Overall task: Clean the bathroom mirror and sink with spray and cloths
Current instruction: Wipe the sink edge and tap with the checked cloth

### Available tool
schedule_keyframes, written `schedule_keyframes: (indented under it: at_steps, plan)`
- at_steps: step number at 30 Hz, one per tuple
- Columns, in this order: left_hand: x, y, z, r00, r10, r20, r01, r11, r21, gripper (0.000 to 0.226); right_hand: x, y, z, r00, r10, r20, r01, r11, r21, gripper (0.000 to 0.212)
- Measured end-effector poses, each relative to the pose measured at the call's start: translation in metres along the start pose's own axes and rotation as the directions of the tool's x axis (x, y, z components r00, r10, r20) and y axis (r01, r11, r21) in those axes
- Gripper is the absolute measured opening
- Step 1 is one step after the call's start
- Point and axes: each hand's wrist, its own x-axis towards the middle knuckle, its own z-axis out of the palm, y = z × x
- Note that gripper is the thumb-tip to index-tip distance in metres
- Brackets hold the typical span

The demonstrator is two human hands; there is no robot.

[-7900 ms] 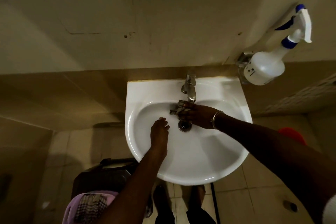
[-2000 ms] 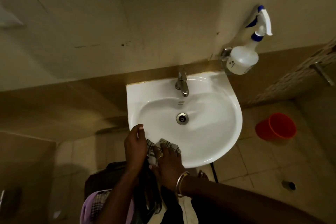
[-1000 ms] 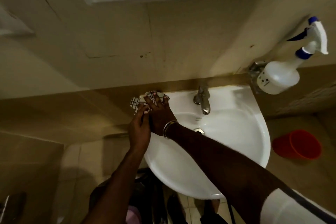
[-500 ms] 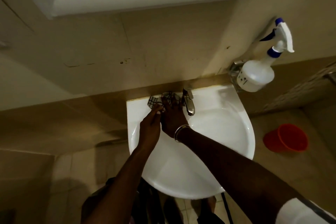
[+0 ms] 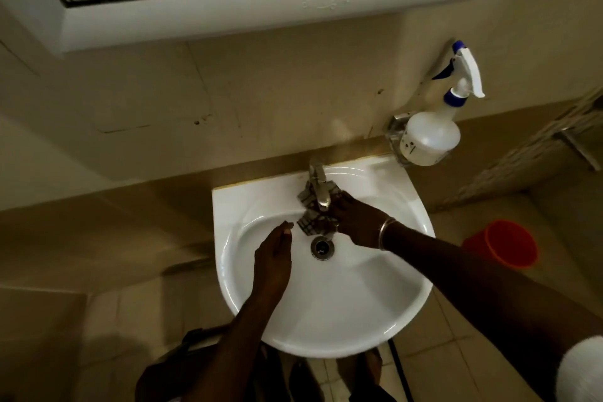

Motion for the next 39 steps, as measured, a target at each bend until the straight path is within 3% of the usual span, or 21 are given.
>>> schedule_keyframes:
  at_steps: [3,6,9,13,19,23,26,33,39]
  plan:
    - [-0.005,-0.006,0.004,1.000,-0.002,-0.008,0.002,1.000,-0.012,0.028,-0.008,0.021,-0.003,0.978,-0.020,0.210,0.053,0.987,-0.153,0.068]
    - [-0.008,-0.010,0.005,1.000,-0.004,-0.021,0.003,1.000,-0.021,0.027,-0.016,0.038,-0.003,0.981,0.047,0.186,-0.010,0.980,-0.196,0.071]
    - [-0.012,-0.011,0.007,1.000,0.010,-0.024,-0.009,1.000,0.015,0.030,-0.022,0.058,-0.011,0.962,0.229,0.148,-0.208,0.967,-0.145,0.075]
    - [-0.016,-0.012,0.015,1.000,0.013,-0.017,-0.012,1.000,0.021,0.030,-0.021,0.077,-0.015,0.940,0.283,0.193,-0.262,0.957,-0.127,0.072]
    - [-0.024,-0.006,0.022,1.000,0.024,-0.002,-0.024,0.999,0.027,0.031,-0.060,0.082,-0.003,0.797,0.574,0.188,-0.594,0.801,0.077,0.073]
    - [-0.032,-0.005,0.029,0.999,0.006,0.032,-0.007,0.999,0.047,0.032,-0.086,0.062,0.017,0.737,0.668,0.104,-0.675,0.717,0.175,0.066]
    - [-0.040,-0.008,0.031,0.998,-0.011,0.067,0.005,0.996,0.088,0.034,-0.103,0.035,0.025,0.633,0.766,0.107,-0.770,0.609,0.191,0.068]
    - [-0.068,-0.015,0.022,0.992,-0.016,0.128,-0.005,0.986,0.167,0.033,-0.142,-0.025,0.026,0.549,0.814,0.190,-0.832,0.511,0.218,0.057]
    - [-0.081,-0.033,0.008,0.989,-0.036,0.146,0.007,0.981,0.192,0.034,-0.150,-0.093,0.020,0.682,0.719,0.130,-0.727,0.650,0.223,0.051]
